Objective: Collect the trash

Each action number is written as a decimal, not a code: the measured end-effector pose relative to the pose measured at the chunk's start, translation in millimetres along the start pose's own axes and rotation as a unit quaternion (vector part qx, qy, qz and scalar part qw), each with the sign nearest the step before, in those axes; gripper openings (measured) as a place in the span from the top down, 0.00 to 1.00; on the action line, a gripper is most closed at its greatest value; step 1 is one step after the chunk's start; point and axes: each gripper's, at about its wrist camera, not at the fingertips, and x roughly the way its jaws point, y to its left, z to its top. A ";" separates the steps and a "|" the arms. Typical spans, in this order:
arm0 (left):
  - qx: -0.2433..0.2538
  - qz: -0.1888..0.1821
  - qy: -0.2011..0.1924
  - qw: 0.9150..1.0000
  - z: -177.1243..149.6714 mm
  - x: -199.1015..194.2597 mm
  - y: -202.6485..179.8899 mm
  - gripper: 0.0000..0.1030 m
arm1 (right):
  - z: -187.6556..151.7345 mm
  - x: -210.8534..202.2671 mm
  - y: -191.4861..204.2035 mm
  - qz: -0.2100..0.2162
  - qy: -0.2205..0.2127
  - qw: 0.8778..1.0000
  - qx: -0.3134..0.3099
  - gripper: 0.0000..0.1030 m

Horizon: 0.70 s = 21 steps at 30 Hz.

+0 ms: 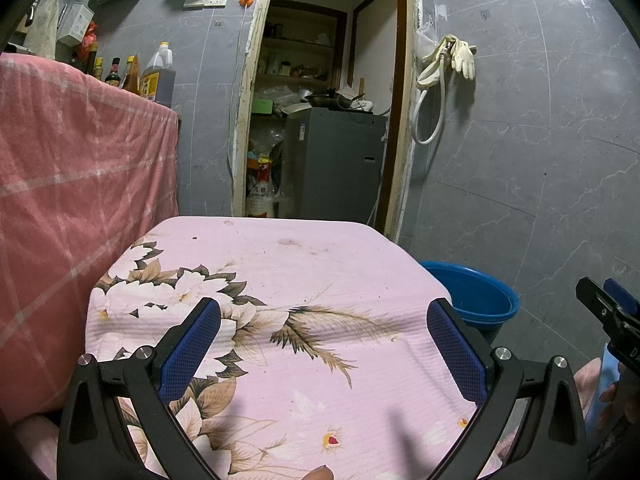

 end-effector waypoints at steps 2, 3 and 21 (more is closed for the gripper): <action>-0.001 0.001 0.000 1.000 0.2 -0.4 0.1 0.02 | 0.0 -0.2 0.2 0.000 0.000 1.000 0.000 0.00; -0.002 0.001 0.000 1.000 0.2 -0.4 -0.2 0.02 | 0.0 -0.2 0.5 0.000 -0.001 1.000 0.000 0.00; 0.003 0.013 -0.004 1.000 -1.7 -0.3 -8.5 0.02 | 0.2 0.0 0.4 0.000 0.000 1.000 0.000 0.00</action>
